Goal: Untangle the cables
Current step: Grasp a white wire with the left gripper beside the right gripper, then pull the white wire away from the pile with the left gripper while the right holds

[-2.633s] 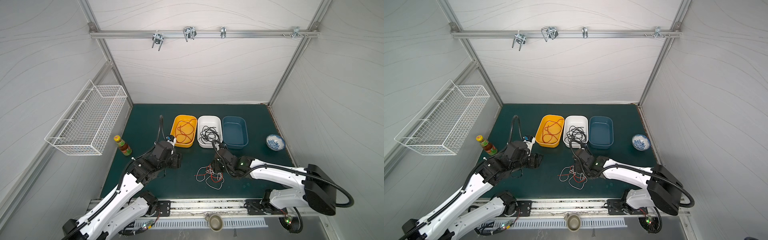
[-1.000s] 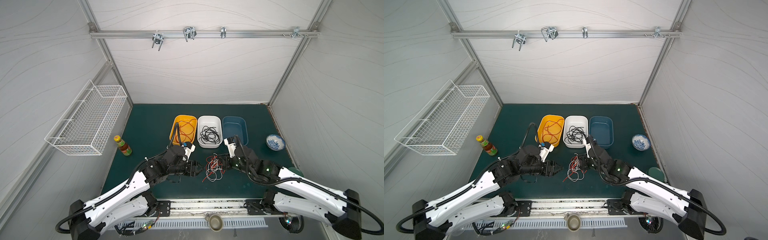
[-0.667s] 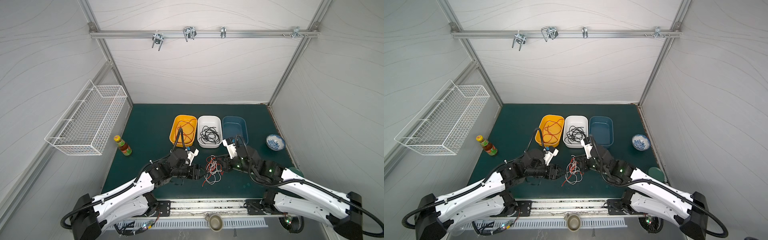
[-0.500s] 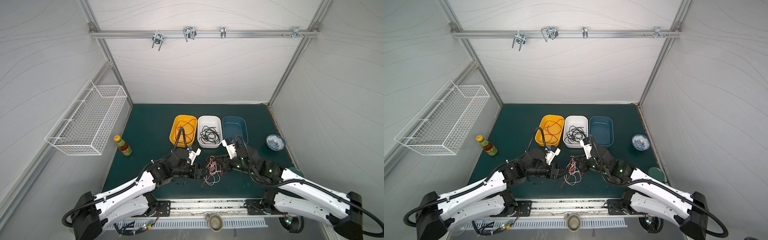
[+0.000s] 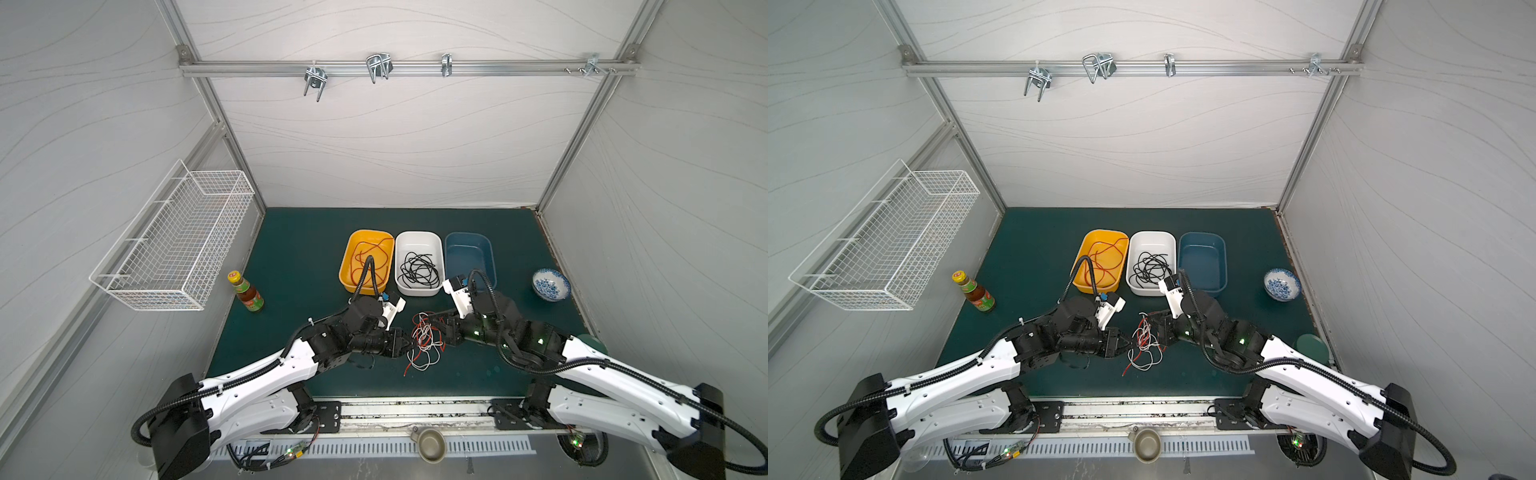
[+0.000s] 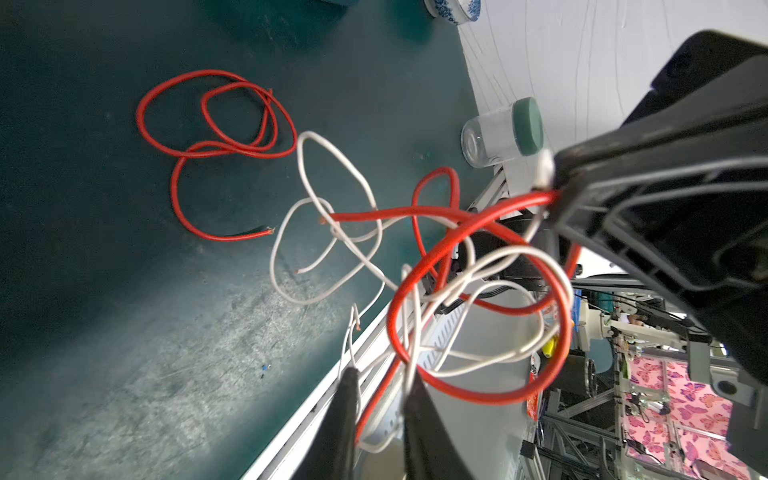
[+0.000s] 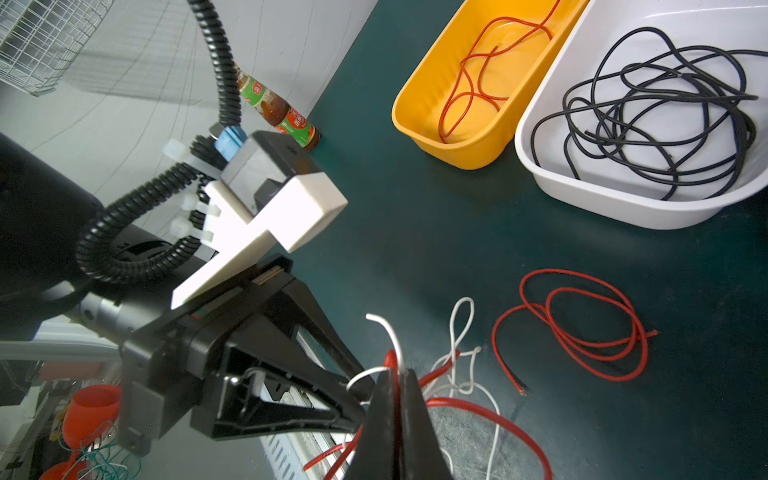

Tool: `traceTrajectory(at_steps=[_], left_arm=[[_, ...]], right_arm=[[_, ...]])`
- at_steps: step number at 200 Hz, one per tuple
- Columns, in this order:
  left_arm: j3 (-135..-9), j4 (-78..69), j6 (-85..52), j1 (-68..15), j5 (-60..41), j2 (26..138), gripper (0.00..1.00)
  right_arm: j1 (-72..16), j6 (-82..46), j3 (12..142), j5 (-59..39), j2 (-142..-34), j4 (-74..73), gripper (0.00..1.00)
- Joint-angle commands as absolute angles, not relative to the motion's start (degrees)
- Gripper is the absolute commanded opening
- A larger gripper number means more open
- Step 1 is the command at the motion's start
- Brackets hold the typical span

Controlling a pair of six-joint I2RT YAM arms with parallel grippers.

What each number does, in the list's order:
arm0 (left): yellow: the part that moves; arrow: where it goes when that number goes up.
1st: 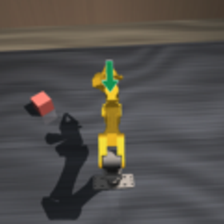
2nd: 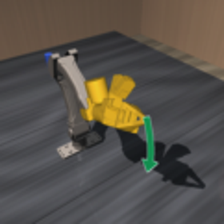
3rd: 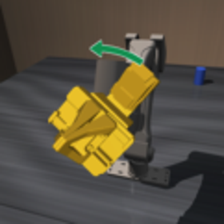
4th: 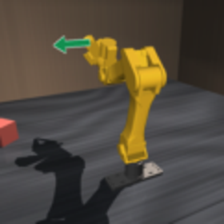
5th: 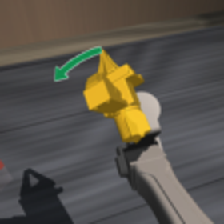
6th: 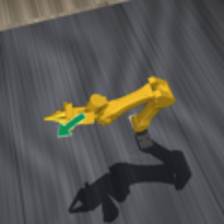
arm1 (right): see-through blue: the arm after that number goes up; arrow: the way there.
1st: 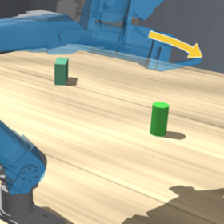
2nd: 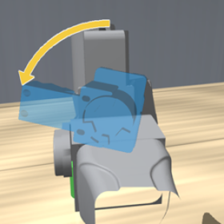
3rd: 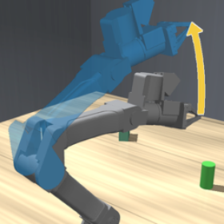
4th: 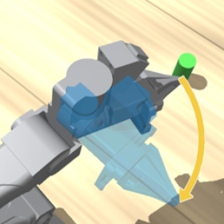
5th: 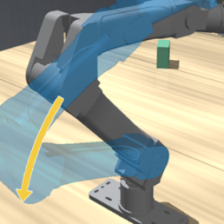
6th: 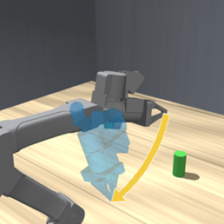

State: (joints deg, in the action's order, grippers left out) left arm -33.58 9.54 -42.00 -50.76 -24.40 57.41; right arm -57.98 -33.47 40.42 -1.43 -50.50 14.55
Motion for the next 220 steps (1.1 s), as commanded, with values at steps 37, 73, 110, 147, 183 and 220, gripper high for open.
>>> traceTrajectory(at_steps=[37,73,110,147,183,220], left_arm=[[-37.4,12.2,-39.1,-51.0,-22.5,56.7,0.00],[-41.8,21.6,-35.7,-51.0,-17.5,50.5,0.00],[-48.0,30.2,-33.1,-51.0,-14.3,45.8,0.00],[-56.5,36.4,-30.9,-51.0,-11.6,44.1,0.00],[-69.0,41.6,-28.4,-51.0,-10.8,46.5,0.00],[-82.6,45.8,-26.6,-51.0,-11.3,51.5,0.00]], right_arm=[[-57.6,-35.0,38.5,2.0,-47.5,14.8,0.00],[-54.0,-39.8,33.0,6.0,-45.1,17.0,0.00],[-47.5,-45.4,25.4,4.5,-41.6,16.5,0.00],[-44.6,-48.8,19.7,4.2,-40.0,15.9,0.00],[-43.1,-50.9,15.8,3.6,-41.0,14.5,0.00],[-41.6,-51.6,13.9,3.5,-42.6,14.5,0.00]])
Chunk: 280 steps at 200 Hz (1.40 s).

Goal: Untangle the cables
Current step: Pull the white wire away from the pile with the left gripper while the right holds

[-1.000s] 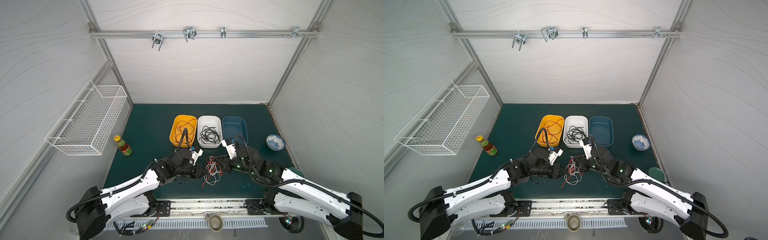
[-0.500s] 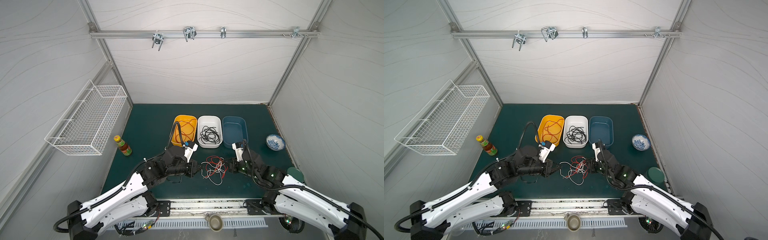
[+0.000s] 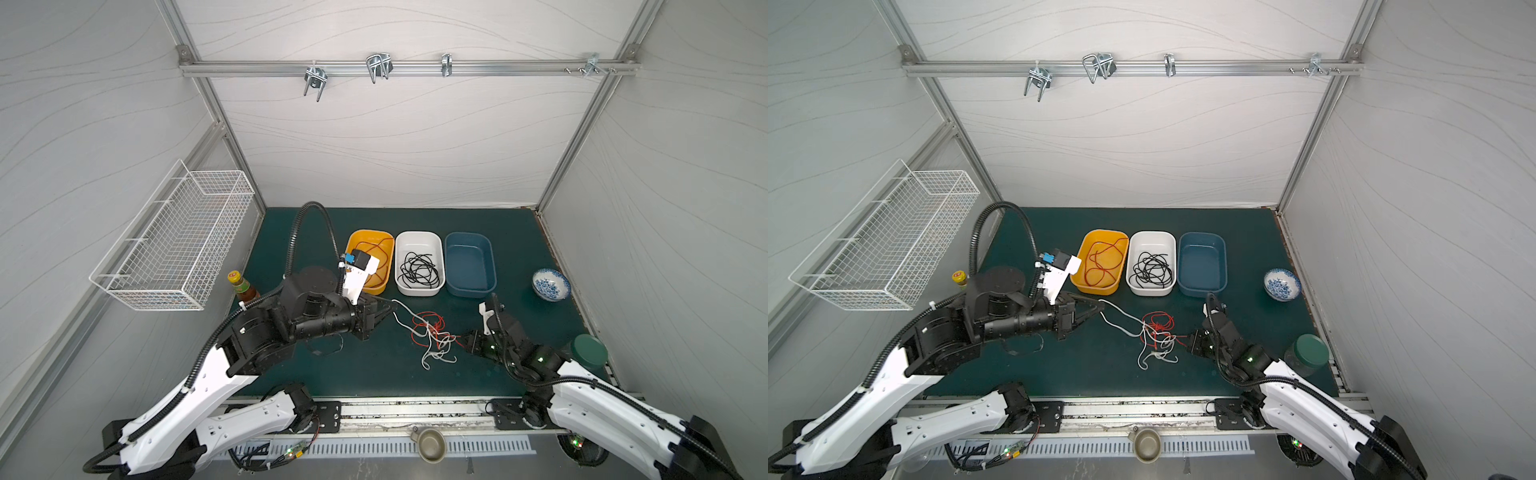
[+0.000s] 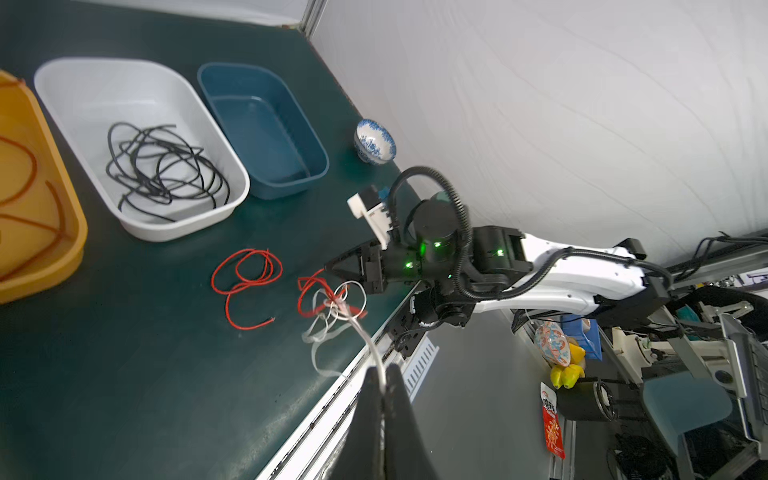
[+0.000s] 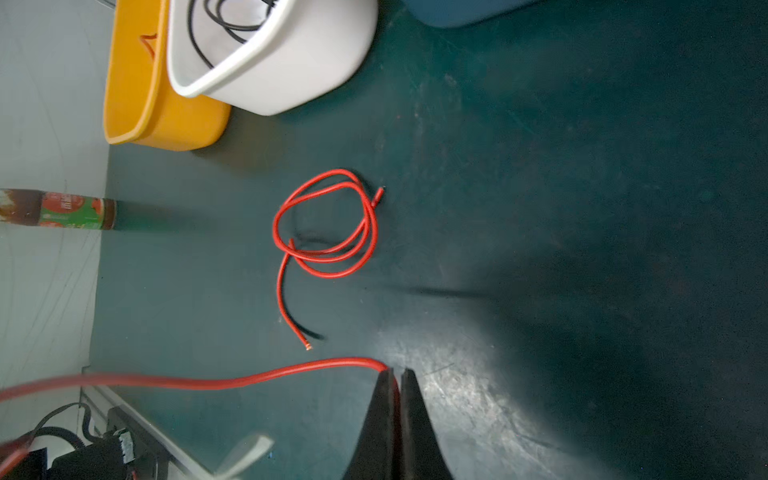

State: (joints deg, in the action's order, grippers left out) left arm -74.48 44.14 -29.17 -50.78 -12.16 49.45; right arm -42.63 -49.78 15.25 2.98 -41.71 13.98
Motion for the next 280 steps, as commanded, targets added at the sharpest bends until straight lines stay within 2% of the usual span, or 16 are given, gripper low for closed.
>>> traceTrajectory(at_steps=[1,104,160,184,204,229,238,250,280], left_arm=[[-83.0,45.8,-26.5,-51.0,-11.3,51.7,0.00],[-107.8,50.7,-23.7,-51.0,-13.8,62.9,0.00],[-124.3,56.9,-19.1,-51.0,-9.6,68.0,0.00],[-124.0,56.5,-19.7,-51.0,-10.8,68.5,0.00],[-121.8,56.1,-20.0,-51.0,-11.6,68.8,0.00],[-121.3,55.4,-19.8,-51.0,-11.3,68.9,0.00],[-121.8,55.3,-19.5,-51.0,-10.9,69.0,0.00],[-122.7,55.2,-19.0,-51.0,-10.8,69.3,0.00],[-123.5,55.5,-18.8,-51.0,-11.2,70.9,0.00]], right_arm=[[-41.5,-51.6,13.9,3.5,-42.7,14.5,0.00],[-37.0,-51.0,10.3,1.1,-47.3,10.6,0.00],[-35.9,-50.2,10.2,1.1,-50.0,8.6,0.00],[-35.9,-47.4,12.2,-0.3,-53.0,7.9,0.00],[-35.8,-44.3,15.8,-0.3,-51.4,11.0,0.00],[-35.8,-42.7,17.1,0.9,-45.5,12.5,0.12],[-35.9,-41.9,17.5,0.8,-43.7,12.9,0.20],[-35.8,-40.5,18.2,0.8,-41.9,13.9,0.36],[-35.9,-35.8,19.6,-1.9,-38.2,13.3,0.48]])
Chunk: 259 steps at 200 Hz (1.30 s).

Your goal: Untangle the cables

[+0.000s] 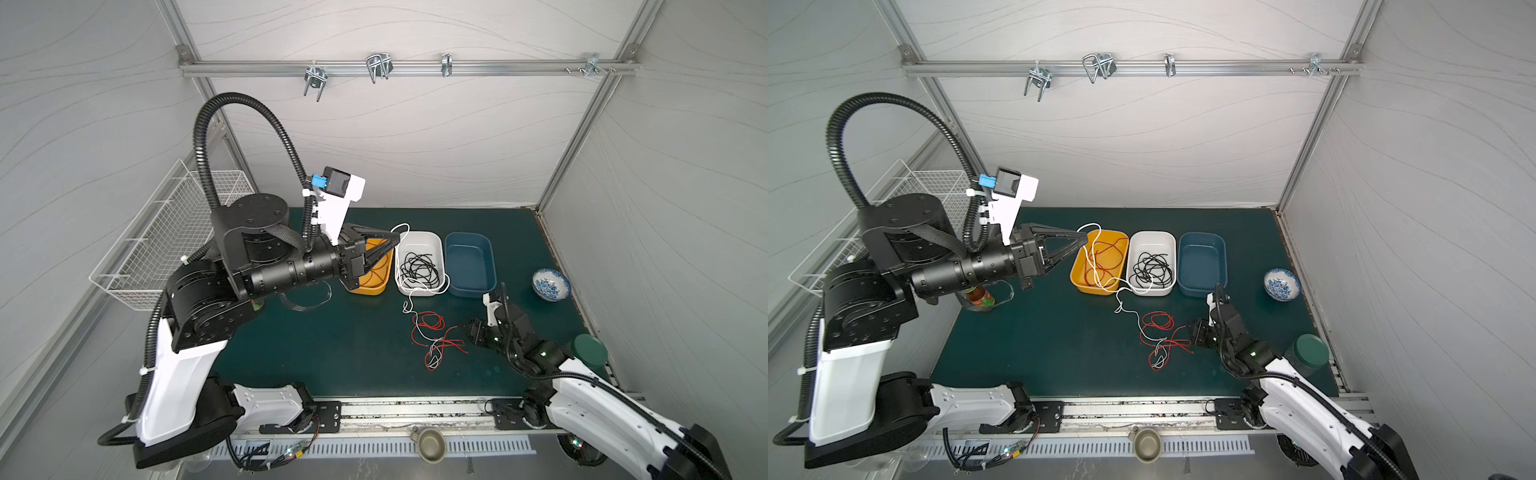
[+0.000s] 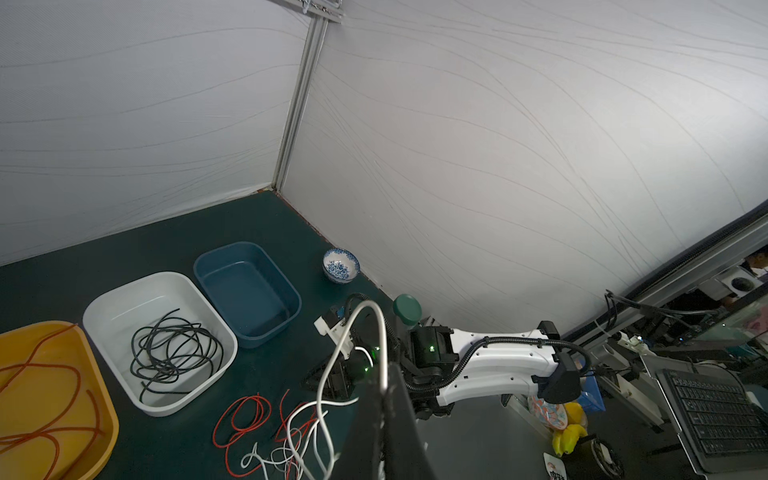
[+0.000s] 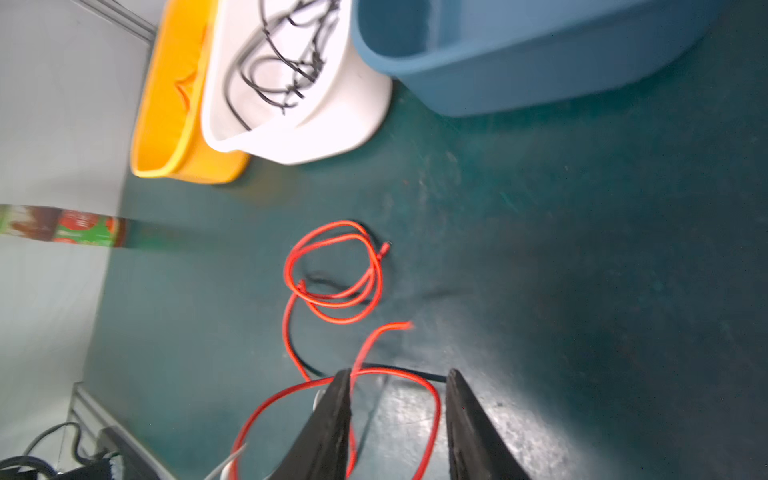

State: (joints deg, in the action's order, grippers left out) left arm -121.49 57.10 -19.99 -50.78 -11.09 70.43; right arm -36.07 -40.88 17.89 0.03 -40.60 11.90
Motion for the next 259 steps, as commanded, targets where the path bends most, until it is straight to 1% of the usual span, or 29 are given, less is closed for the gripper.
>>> traceTrajectory(at_steps=[1,17,36,61,86,132,167,243,259], left_arm=[[-123.5,55.4,-18.9,-51.0,-11.3,70.9,0.00],[-122.9,54.6,-19.7,-51.0,-12.4,71.5,0.00],[-122.1,53.4,-20.4,-51.0,-13.3,71.9,0.00],[-120.7,51.5,-21.5,-51.0,-14.2,72.4,0.00],[-119.5,50.1,-22.7,-51.0,-15.4,73.0,0.00],[-119.4,48.4,-24.1,-51.0,-16.6,74.1,0.00],[-119.4,47.8,-24.8,-51.0,-17.0,74.1,0.00],[-117.8,46.0,-26.3,-51.0,-17.8,73.1,0.00],[-117.1,45.4,-26.6,-51.0,-18.1,72.8,0.00]], right_arm=[[-35.9,-35.7,19.6,-2.2,-38.0,13.2,0.49],[-35.9,-33.5,19.7,-4.9,-35.8,11.0,0.61],[-36.2,-30.7,19.7,-8.0,-32.9,7.7,0.71],[-38.5,-27.9,19.9,-10.5,-30.2,2.2,0.77],[-43.3,-24.7,21.8,-7.9,-31.1,-1.5,0.81],[-51.9,-17.7,26.6,-4.2,-40.8,-6.3,0.82],[-57.6,-13.4,26.7,2.9,-47.2,-13.0,0.83],[-58.4,-9.1,27.5,15.6,-60.6,-27.6,0.79],[-58.4,-8.4,28.6,19.1,-62.9,-29.0,0.76]])
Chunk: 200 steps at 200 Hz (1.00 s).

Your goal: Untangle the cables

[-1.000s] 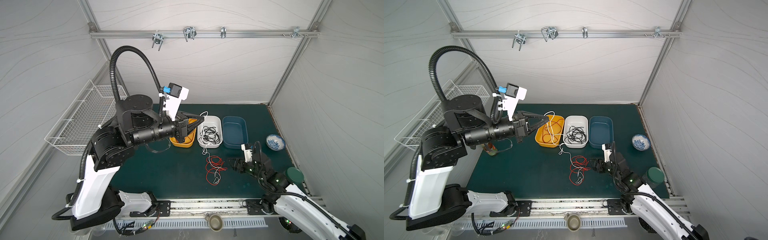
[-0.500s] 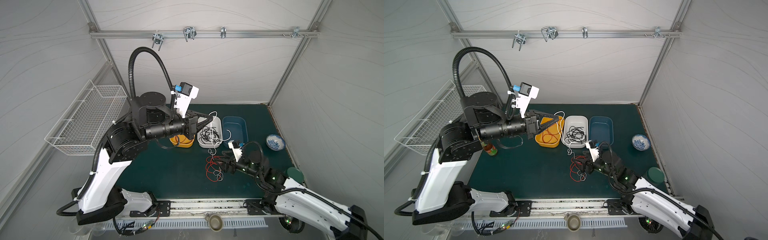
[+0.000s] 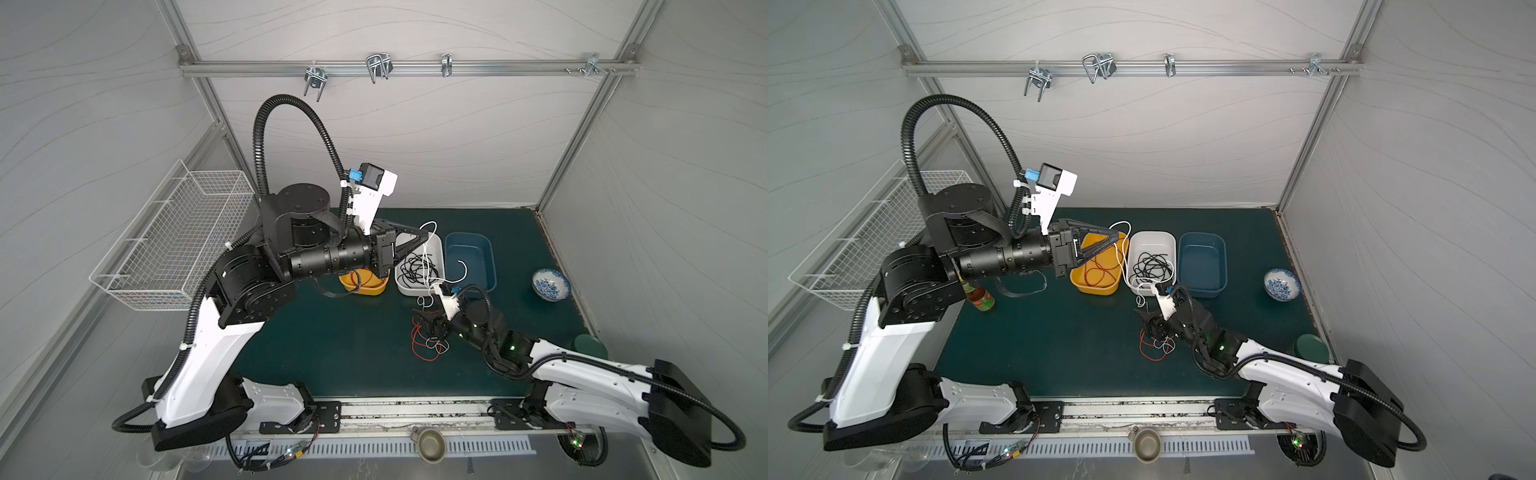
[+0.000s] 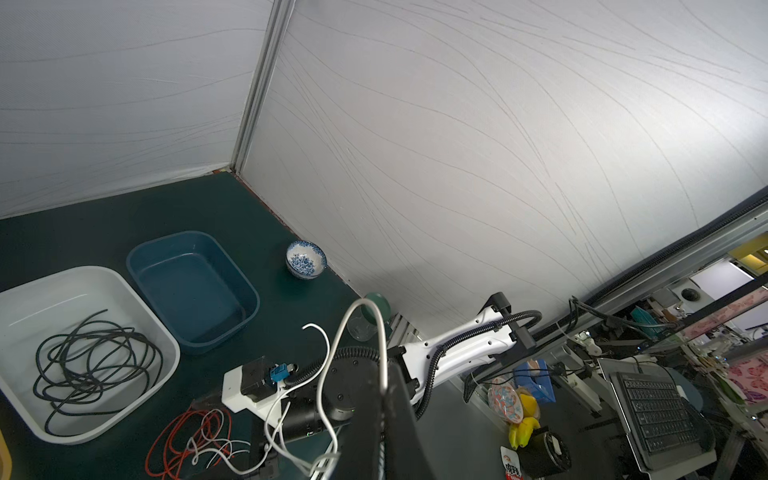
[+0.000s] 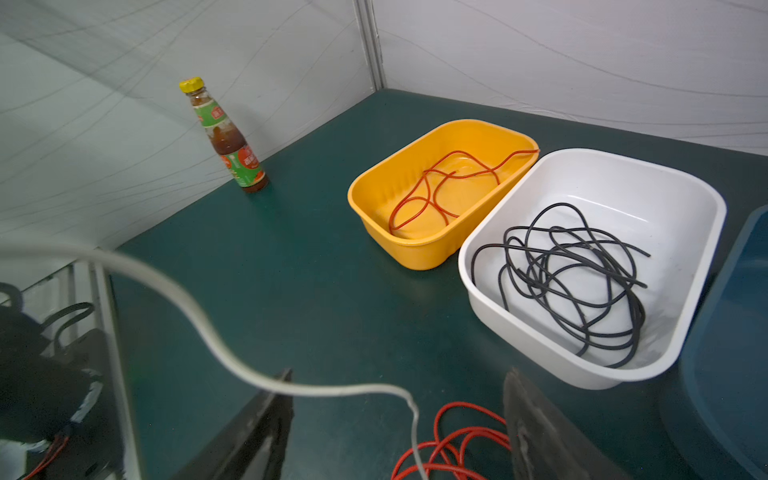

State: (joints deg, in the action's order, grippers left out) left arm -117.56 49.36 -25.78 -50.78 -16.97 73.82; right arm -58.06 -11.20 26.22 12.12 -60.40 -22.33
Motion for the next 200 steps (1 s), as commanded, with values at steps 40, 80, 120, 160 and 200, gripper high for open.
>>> traceTrajectory(at_steps=[40,80,120,160,200], left_arm=[[-117.0,45.5,-26.4,-51.0,-17.9,72.2,0.00],[-117.0,46.2,-25.7,-51.0,-16.9,70.9,0.00],[-117.8,47.6,-24.5,-51.0,-15.4,69.8,0.00],[-121.8,50.5,-22.5,-51.0,-13.3,70.8,0.00],[-127.9,52.7,-21.3,-51.0,-13.2,73.4,0.00]], right_arm=[[-58.4,-8.2,29.6,23.1,-68.0,-30.9,0.48],[-58.4,-10.4,26.4,22.9,-68.4,-33.1,0.17],[-58.3,-12.5,22.2,23.8,-65.5,-31.4,0.00],[-57.8,-17.6,17.5,26.1,-59.6,-26.0,0.00],[-54.3,-26.5,14.0,27.9,-53.8,-15.4,0.00]])
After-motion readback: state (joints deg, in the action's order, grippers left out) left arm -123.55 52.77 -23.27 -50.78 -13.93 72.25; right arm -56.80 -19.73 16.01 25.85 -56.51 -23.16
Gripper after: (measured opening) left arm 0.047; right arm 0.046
